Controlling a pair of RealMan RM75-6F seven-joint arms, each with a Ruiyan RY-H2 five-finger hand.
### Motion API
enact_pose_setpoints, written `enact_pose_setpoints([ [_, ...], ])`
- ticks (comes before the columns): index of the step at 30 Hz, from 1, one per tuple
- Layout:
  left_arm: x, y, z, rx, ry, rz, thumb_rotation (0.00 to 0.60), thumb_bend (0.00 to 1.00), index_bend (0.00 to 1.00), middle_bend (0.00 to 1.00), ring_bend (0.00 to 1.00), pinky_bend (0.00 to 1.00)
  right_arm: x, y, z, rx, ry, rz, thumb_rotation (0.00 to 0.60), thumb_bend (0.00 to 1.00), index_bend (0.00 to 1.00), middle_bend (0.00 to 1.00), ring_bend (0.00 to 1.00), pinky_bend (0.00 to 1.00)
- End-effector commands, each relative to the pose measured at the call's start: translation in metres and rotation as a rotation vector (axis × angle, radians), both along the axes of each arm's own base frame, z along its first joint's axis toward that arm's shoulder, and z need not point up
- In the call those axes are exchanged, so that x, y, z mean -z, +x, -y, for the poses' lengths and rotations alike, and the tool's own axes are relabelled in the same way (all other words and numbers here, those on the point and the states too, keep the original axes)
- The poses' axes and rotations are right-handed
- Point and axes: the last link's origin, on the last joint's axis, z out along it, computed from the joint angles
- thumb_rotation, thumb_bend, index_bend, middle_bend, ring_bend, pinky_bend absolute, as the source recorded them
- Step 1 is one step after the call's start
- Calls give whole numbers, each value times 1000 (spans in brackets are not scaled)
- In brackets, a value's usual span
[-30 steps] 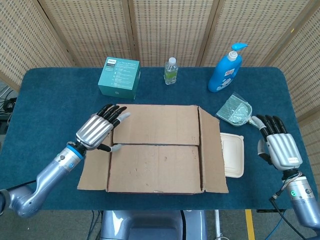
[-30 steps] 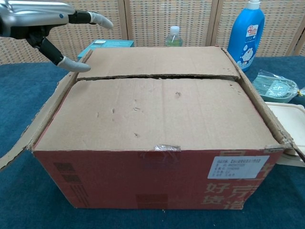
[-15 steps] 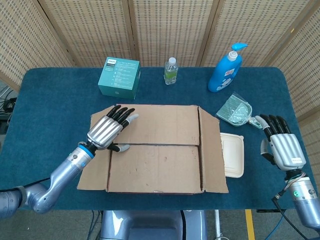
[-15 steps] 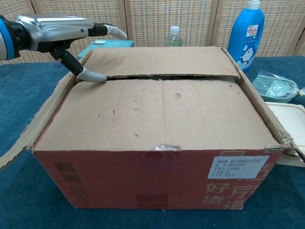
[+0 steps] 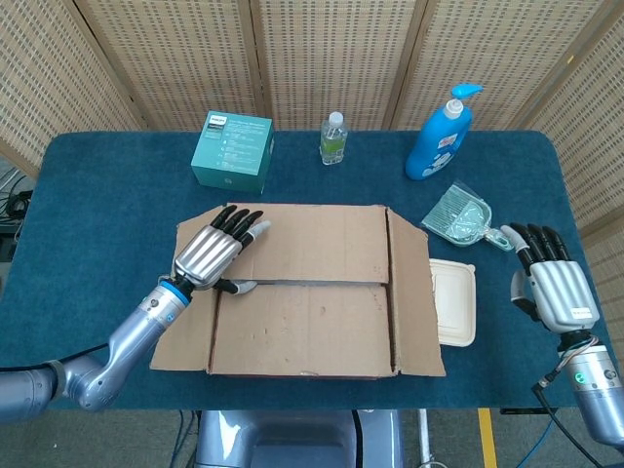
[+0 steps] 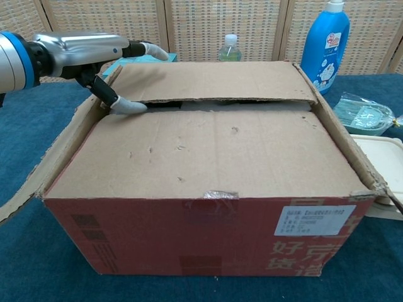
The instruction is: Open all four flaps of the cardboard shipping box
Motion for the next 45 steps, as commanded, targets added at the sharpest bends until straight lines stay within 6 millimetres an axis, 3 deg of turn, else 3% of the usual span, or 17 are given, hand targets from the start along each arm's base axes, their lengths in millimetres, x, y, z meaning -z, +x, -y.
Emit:
enact_pose_setpoints([
  [1, 1, 0, -4, 0, 32, 14, 372, 258, 0, 0, 0, 0, 0, -1, 0, 1, -2, 1, 600, 827, 49, 100, 0, 30],
  [9, -8, 2, -12, 3, 87, 65, 372, 259, 0, 0, 0, 0, -2, -1, 0, 4, -6, 4, 600, 826, 49, 100, 0, 30],
  [18, -36, 9, -22, 26, 184, 139, 374, 260, 0, 0, 0, 0, -1, 1, 0, -4, -4, 5, 600, 827, 49, 100, 0, 30],
  [30, -71, 28, -59, 47, 309, 151, 377, 260, 0, 0, 0, 0, -3, 1, -2, -4, -6, 7, 600, 827, 49, 103, 0, 30],
  [45, -69, 50, -100, 23, 377, 88, 376, 260, 0, 0, 0, 0, -6, 1, -4, 1, -13, 3, 600, 827, 49, 103, 0, 30],
])
